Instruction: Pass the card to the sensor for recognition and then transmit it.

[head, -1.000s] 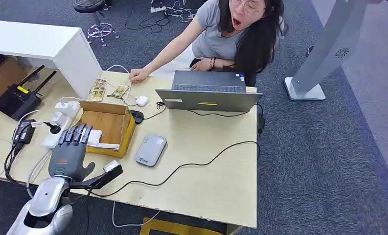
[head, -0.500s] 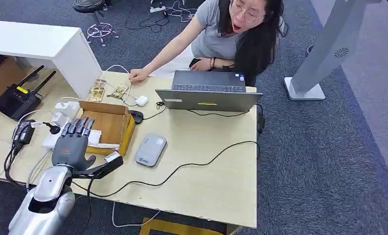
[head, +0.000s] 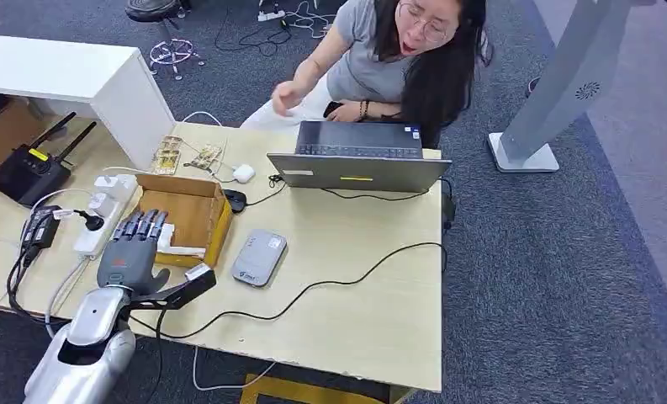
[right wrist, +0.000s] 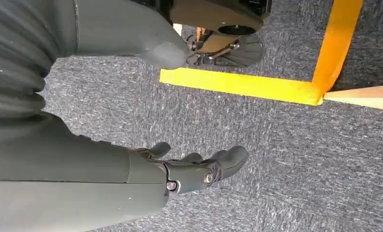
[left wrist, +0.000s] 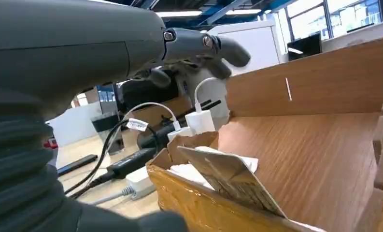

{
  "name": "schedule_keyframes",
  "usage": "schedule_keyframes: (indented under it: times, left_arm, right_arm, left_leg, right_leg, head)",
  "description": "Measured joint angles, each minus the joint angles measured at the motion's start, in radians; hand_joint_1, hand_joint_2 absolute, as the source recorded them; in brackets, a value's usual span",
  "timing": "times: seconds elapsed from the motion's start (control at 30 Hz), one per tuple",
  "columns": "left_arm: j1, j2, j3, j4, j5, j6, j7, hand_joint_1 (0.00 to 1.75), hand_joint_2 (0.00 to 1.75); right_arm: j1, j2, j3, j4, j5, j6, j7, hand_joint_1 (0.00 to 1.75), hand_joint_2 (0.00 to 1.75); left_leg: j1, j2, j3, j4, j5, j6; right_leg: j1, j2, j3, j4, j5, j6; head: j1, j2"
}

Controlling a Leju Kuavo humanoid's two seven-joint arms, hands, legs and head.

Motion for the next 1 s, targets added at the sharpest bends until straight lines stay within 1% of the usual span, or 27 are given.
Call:
schedule_keyframes:
  times: [0.3,0.7,0.8,0.87,0.93,1.0]
  left_arm:
    - [0.018,-0.003,0.000,0.014,0.016,0.006,-0.017,1.75,1.75]
    - [0.017,-0.003,0.000,0.014,0.024,0.004,-0.018,1.75,1.75]
    - [0.014,-0.003,0.000,0.014,0.014,0.068,-0.024,1.75,1.75]
    - [-0.002,-0.003,0.000,0.014,0.009,0.119,-0.042,1.75,1.75]
    - [-0.040,-0.002,0.000,0.013,0.007,0.156,-0.061,1.75,1.75]
    - [-0.096,0.003,0.000,0.013,0.008,0.163,-0.069,1.75,1.75]
  right_arm:
    - [0.000,0.000,0.000,0.000,0.003,0.006,0.001,0.00,1.75]
    - [0.000,0.000,0.000,0.000,0.001,0.015,-0.004,0.00,1.75]
    - [0.000,0.000,0.000,0.000,0.002,0.019,-0.012,0.00,1.75]
    - [0.000,0.000,0.000,0.000,0.005,0.021,-0.013,0.00,1.75]
    - [-0.001,0.000,0.000,0.000,0.011,0.023,-0.015,0.00,1.75]
    - [-0.002,0.000,0.000,0.000,0.017,0.026,-0.017,0.00,1.75]
  left_leg:
    - [0.000,0.000,0.000,0.000,0.000,0.000]
    - [0.000,0.000,0.000,0.000,0.000,0.000]
    - [0.000,0.000,0.000,0.000,0.000,0.000]
    - [0.000,0.000,0.000,0.000,0.001,0.000]
    - [0.000,-0.001,0.000,0.000,0.001,0.001]
    - [0.000,-0.001,0.000,0.000,0.002,0.000]
  right_leg:
    - [0.000,0.000,0.000,0.000,0.000,0.000]
    - [0.000,0.000,0.000,0.000,0.000,0.000]
    - [0.000,0.000,0.000,0.000,0.000,0.000]
    - [0.000,0.000,0.000,0.000,0.000,0.000]
    - [0.000,-0.001,0.000,0.000,0.000,0.000]
    - [0.000,-0.001,0.000,0.000,0.001,0.000]
  head:
    - [0.000,0.000]
    - [0.000,0.000]
    - [0.000,0.000]
    - [0.000,0.000]
    - [0.000,0.000]
    - [0.000,0.000]
